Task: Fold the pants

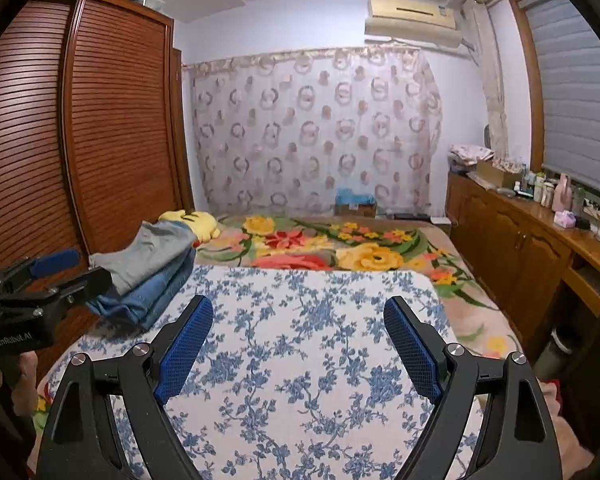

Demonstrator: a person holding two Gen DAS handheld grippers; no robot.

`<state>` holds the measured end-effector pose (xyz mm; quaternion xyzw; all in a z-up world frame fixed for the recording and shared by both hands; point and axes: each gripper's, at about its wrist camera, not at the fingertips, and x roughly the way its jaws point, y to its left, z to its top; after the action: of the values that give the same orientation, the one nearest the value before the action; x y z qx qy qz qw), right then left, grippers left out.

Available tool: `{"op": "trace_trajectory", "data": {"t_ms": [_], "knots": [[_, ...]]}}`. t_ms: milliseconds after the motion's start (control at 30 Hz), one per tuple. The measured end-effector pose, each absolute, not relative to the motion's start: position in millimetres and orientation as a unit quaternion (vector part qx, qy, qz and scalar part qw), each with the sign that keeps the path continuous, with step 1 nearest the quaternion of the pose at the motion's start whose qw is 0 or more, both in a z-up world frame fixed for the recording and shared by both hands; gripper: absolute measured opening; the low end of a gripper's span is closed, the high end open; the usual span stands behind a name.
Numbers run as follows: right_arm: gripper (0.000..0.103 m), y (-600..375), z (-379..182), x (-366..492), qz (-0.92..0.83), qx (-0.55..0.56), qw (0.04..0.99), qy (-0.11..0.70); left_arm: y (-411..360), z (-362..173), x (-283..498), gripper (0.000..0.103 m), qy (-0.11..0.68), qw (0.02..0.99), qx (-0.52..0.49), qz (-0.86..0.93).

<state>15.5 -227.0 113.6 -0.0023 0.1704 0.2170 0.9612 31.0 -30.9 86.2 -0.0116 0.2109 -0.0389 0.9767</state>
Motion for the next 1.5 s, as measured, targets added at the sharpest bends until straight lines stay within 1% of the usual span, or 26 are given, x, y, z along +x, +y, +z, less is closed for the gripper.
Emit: {"op": "trace_trajectory", "data": {"t_ms": [500,1500], "knots": [[0.089,-231,109,10,0.207,0.002,0.968,0.141,-20,107,11,0.089,0.187,0.982,-0.010,-0.024],[0.089,-230,105,18,0.207,-0.001,0.968,0.142,-15,102,11,0.089,0.189,0.982,-0.015,-0.015]]}}
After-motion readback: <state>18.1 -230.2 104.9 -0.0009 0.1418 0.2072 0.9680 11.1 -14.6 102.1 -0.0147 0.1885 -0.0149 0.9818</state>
